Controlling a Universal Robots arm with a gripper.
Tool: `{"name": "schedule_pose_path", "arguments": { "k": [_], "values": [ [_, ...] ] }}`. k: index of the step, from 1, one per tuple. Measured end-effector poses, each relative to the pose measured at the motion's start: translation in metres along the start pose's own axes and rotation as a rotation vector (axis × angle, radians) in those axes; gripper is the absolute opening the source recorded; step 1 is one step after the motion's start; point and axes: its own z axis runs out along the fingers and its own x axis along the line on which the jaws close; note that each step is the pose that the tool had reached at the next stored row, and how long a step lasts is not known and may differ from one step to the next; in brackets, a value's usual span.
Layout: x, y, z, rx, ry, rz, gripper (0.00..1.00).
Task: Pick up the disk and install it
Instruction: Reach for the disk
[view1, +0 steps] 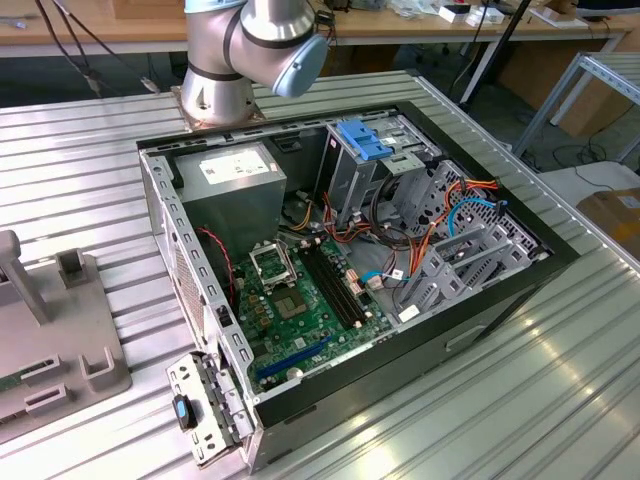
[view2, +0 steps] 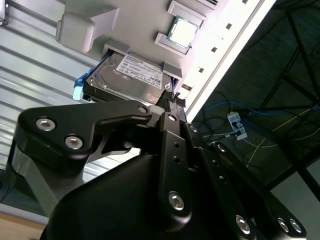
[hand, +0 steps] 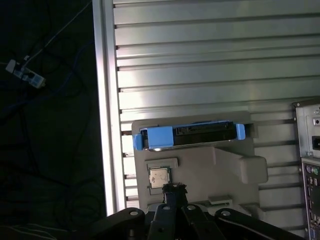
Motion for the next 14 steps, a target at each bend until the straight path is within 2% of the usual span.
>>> {"name": "schedule_pose_path", "arguments": {
  "k": [7,14],
  "values": [
    [0.0006,0.0025,0.0008,-0.002,0.0001,0.0,0.11],
    [0.0009,0.0176,0.0041,-0.0065,0.0004,0.0,0.11]
  ]
}}
